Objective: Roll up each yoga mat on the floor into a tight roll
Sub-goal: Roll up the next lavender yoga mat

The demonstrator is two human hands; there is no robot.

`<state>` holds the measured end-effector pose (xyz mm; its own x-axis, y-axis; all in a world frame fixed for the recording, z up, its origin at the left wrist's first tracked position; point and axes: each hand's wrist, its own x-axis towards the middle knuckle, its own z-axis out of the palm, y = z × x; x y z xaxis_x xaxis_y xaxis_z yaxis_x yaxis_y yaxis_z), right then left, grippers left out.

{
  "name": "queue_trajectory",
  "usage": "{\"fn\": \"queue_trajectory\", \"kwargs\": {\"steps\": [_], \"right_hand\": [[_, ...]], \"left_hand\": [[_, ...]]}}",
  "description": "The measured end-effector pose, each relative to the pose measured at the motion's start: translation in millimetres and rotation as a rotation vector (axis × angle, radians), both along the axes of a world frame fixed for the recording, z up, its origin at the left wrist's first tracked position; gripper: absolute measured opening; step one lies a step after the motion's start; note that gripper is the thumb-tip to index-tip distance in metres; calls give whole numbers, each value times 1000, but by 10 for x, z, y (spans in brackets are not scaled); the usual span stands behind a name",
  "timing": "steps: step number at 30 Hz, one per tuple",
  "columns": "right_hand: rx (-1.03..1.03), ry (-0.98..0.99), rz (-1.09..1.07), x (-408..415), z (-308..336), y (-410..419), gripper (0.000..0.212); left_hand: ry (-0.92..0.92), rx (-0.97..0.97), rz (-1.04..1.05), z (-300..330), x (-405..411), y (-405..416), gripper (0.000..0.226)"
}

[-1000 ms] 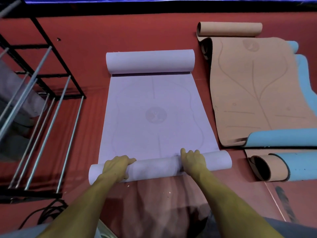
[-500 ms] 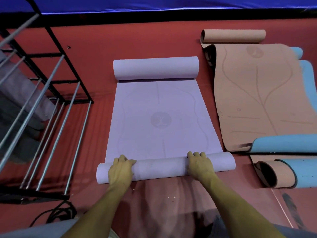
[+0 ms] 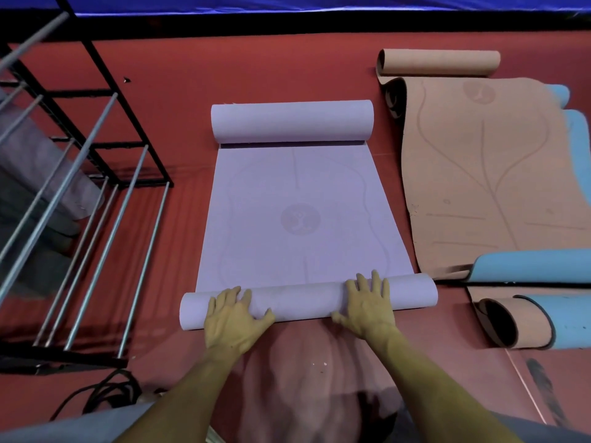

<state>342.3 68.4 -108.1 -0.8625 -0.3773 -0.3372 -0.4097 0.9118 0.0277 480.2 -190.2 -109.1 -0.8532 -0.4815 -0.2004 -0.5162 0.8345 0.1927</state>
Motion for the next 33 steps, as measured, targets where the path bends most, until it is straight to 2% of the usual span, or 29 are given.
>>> {"fn": "queue_trajectory", "kwargs": {"steps": [5, 10, 14, 17, 21, 23, 25, 28, 29, 31, 33], "right_hand": [[-57, 7, -40, 38, -38, -19, 105], [-96, 45, -83, 47, -18, -49, 114], [-100, 168, -8, 24, -92, -39, 89], [-66, 135, -6, -29, -90, -58, 82], [-49, 195, -13, -93, -151, -122, 44], [-42, 191, -10, -117, -204, -157, 33], [-5, 123, -9, -122, -231, -175, 41], [41, 19, -22, -101, -215, -145, 87], [43, 10, -21, -92, -208, -130, 95], [46, 32, -13, -77, -228, -124, 91], [36, 106, -6, -112, -301, -141, 75]], "left_hand": [[-81, -45, -56, -72, -98, -34, 108], [-188, -124, -138, -187, -149, -98, 104], [-178, -178, -184, -265, -194, -136, 77], [-253, -174, -227, -182, -321, -223, 66], [-238, -149, -230, -179, -337, -257, 62], [-247, -159, -224, -186, -341, -219, 69], [-269, -164, -199, -184, -385, -201, 82], [-263, -201, -206, -196, -440, -217, 94], [-256, -206, -220, -207, -452, -231, 96], [-223, -214, -219, -207, -476, -271, 94], [-219, -208, -206, -184, -520, -302, 84]]}}
